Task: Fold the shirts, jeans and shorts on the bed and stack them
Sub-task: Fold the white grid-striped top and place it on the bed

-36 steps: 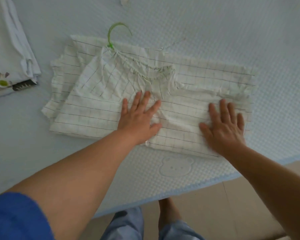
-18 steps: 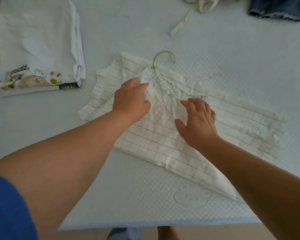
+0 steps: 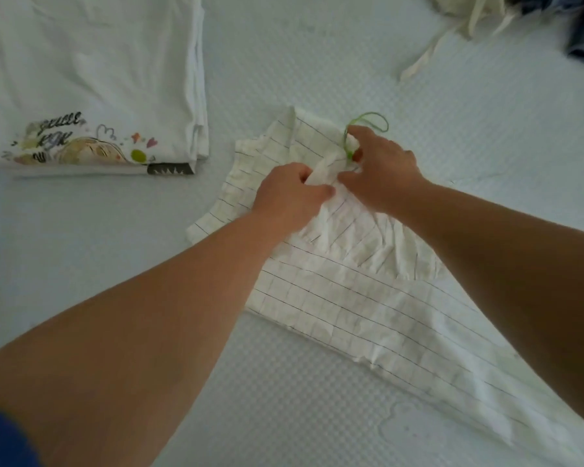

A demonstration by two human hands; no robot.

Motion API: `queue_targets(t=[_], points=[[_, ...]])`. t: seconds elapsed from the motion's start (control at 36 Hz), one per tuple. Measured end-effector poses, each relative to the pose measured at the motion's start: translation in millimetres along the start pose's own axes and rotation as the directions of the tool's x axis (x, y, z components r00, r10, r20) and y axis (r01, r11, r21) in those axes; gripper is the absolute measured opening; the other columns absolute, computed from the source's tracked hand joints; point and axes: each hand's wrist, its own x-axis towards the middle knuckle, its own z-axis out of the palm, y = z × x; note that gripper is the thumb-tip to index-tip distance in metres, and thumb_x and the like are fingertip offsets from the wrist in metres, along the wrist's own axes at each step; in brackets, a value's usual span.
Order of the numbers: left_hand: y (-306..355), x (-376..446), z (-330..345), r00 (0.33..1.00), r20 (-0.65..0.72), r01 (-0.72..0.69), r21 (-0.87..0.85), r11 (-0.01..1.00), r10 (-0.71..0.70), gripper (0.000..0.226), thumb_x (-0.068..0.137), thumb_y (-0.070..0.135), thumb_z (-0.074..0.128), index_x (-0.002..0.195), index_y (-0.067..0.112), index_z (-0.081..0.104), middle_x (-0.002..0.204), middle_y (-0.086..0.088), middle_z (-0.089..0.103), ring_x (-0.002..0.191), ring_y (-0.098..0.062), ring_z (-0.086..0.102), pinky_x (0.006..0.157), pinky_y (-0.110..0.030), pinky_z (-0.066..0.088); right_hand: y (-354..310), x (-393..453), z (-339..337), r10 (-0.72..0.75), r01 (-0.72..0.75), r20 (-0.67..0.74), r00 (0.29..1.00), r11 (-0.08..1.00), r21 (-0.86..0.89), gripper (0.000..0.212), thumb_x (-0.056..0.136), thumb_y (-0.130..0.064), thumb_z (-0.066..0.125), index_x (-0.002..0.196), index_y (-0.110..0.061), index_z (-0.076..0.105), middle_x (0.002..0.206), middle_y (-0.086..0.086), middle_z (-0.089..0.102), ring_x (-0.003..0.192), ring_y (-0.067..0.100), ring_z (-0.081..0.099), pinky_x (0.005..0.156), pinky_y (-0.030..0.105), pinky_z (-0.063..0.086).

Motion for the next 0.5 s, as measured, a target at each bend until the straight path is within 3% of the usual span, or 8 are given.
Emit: queue_targets(t=[0.08, 0.17, 0.19, 0.25, 0.31, 0.36, 0.42, 0.5], points=[[-4.4, -4.8, -6.4, 0.998, 0.057, -0.023, -0.092, 0.995, 0.028, 0.018, 0.079, 0.032, 0.069, 0.091, 0.02, 0.063, 0.074, 0.005, 0.066, 0.06, -0.003, 0.061, 0.055, -0.02, 0.048, -5.1, 1.9, -5.8, 0.009, -0.018, 0.117, 0.993, 0.997, 0.072, 0.056, 0.085, -0.027, 0.061, 0.137, -0.026, 0.039, 0.119, 0.001, 0.058, 0.104, 0.021, 0.054, 0.089, 0.035, 0.043], [-6.3, -6.9, -11.8, 0.996, 0.085, -0.027, -0.155, 0.988, 0.041, 0.023, 0.076, 0.035, 0.072, 0.094, 0.023, 0.063, 0.078, 0.008, 0.065, 0.066, -0.005, 0.06, 0.053, -0.018, 0.046, -6.7, 0.3, -11.4, 0.003, -0.009, 0.233, 0.973, 1.0, 0.026, 0.045, 0.087, -0.026, 0.056, 0.131, -0.029, 0.046, 0.107, -0.001, 0.056, 0.091, 0.016, 0.051, 0.071, 0.025, 0.039], [-6.7, -7.1, -13.7, 0.995, 0.09, -0.023, -0.183, 0.983, 0.04, 0.024, 0.076, 0.035, 0.072, 0.094, 0.023, 0.064, 0.08, 0.008, 0.064, 0.067, -0.005, 0.06, 0.052, -0.017, 0.047, -7.5, -0.3, -12.9, -0.01, 0.007, 0.232, 0.973, 1.0, 0.014, 0.038, 0.087, -0.025, 0.054, 0.125, -0.029, 0.051, 0.1, -0.003, 0.056, 0.088, 0.015, 0.051, 0.066, 0.024, 0.037], [-7.9, -7.8, -17.1, 0.995, 0.09, -0.029, -0.22, 0.975, 0.05, 0.017, 0.077, 0.032, 0.072, 0.089, 0.023, 0.066, 0.075, 0.008, 0.063, 0.06, -0.002, 0.057, 0.045, -0.013, 0.045, -9.4, -3.0, -16.1, -0.016, 0.019, 0.197, 0.98, 1.0, -0.009, 0.013, 0.086, -0.021, 0.05, 0.093, -0.028, 0.058, 0.082, -0.008, 0.053, 0.076, 0.014, 0.05, 0.056, 0.023, 0.032], [-9.1, -9.9, -18.9, 0.995, 0.072, -0.052, -0.237, 0.97, 0.071, 0.008, 0.077, 0.027, 0.072, 0.078, 0.023, 0.064, 0.066, 0.011, 0.058, 0.049, 0.004, 0.051, 0.042, -0.011, 0.04, -11.9, -7.2, -18.7, -0.025, 0.024, 0.17, 0.985, 1.0, 0.005, 0.019, 0.086, -0.017, 0.047, 0.073, -0.028, 0.054, 0.072, -0.009, 0.05, 0.065, 0.009, 0.048, 0.052, 0.022, 0.03], [-10.5, -14.1, -19.4, 0.995, 0.033, -0.078, -0.249, 0.965, 0.089, 0.011, 0.078, 0.025, 0.072, 0.074, 0.025, 0.062, 0.063, 0.013, 0.057, 0.047, 0.004, 0.049, 0.044, -0.012, 0.042, -14.4, -10.2, -21.8, -0.015, 0.001, 0.188, 0.982, 0.997, 0.073, 0.023, 0.087, -0.013, 0.047, 0.071, -0.026, 0.057, 0.075, -0.009, 0.051, 0.066, 0.007, 0.048, 0.053, 0.022, 0.034], [-13.7, -21.1, -20.4, 0.996, 0.011, -0.079, -0.231, 0.97, 0.084, 0.01, 0.078, 0.03, 0.071, 0.078, 0.027, 0.062, 0.062, 0.015, 0.056, 0.049, 0.004, 0.052, 0.048, -0.017, 0.047, -16.5, -10.8, -24.1, 0.003, -0.04, 0.258, 0.966, 0.99, 0.139, 0.025, 0.088, -0.008, 0.047, 0.074, -0.02, 0.063, 0.082, 0.0, 0.059, 0.075, 0.018, 0.054, 0.06, 0.027, 0.041], [-28.0, -34.0, -24.2, 0.998, -0.013, -0.059, -0.109, 0.992, 0.058, 0.017, 0.079, 0.041, 0.067, 0.088, 0.03, 0.059, 0.069, 0.016, 0.057, 0.058, 0.003, 0.056, 0.053, -0.02, 0.045, -18.9, -0.9, -24.7, 0.066, -0.082, 0.398, 0.915, 0.996, 0.024, 0.028, 0.092, -0.003, 0.042, 0.111, 0.002, 0.063, 0.115, 0.024, 0.058, 0.109, 0.038, 0.051, 0.084, 0.035, 0.04]])
